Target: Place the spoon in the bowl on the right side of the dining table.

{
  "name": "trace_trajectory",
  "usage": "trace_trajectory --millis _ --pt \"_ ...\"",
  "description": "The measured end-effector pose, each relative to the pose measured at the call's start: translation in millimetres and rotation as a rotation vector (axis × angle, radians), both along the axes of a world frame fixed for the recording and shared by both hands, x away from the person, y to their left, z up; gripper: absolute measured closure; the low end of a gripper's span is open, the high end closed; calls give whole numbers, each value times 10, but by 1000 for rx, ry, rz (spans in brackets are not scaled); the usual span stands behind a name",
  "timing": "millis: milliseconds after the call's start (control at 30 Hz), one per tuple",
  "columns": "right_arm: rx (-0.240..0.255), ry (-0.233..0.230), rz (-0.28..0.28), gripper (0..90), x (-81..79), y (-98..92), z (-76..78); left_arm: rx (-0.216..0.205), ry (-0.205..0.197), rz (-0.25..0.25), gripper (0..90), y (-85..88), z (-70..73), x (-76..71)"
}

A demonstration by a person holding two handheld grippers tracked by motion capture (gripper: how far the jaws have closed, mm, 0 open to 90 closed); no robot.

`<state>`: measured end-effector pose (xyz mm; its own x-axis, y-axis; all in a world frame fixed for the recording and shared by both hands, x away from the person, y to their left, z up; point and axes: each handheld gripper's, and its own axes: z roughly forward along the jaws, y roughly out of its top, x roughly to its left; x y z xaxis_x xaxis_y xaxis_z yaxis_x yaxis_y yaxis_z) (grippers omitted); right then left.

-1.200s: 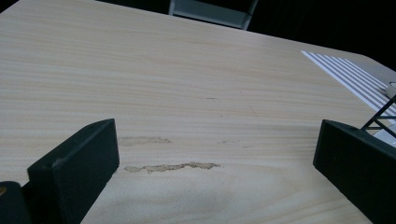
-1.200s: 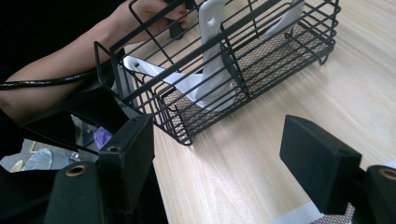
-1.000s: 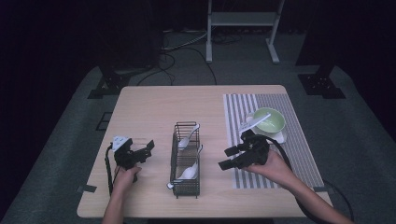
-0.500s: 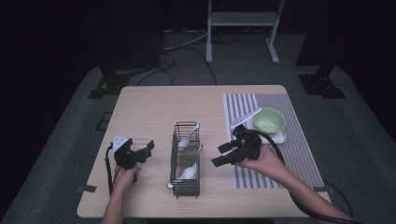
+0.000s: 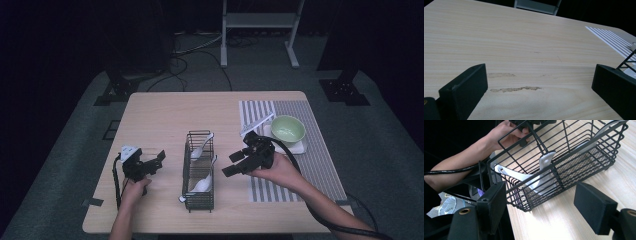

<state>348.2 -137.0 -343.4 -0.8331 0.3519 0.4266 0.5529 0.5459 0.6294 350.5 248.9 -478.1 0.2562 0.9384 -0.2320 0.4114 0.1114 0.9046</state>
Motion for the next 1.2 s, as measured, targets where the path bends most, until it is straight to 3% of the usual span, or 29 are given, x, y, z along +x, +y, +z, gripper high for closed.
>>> trace_trajectory --millis 1200 --pt "-28 7 32 240 78 225 113 0 2 -2 0 2 1 0"
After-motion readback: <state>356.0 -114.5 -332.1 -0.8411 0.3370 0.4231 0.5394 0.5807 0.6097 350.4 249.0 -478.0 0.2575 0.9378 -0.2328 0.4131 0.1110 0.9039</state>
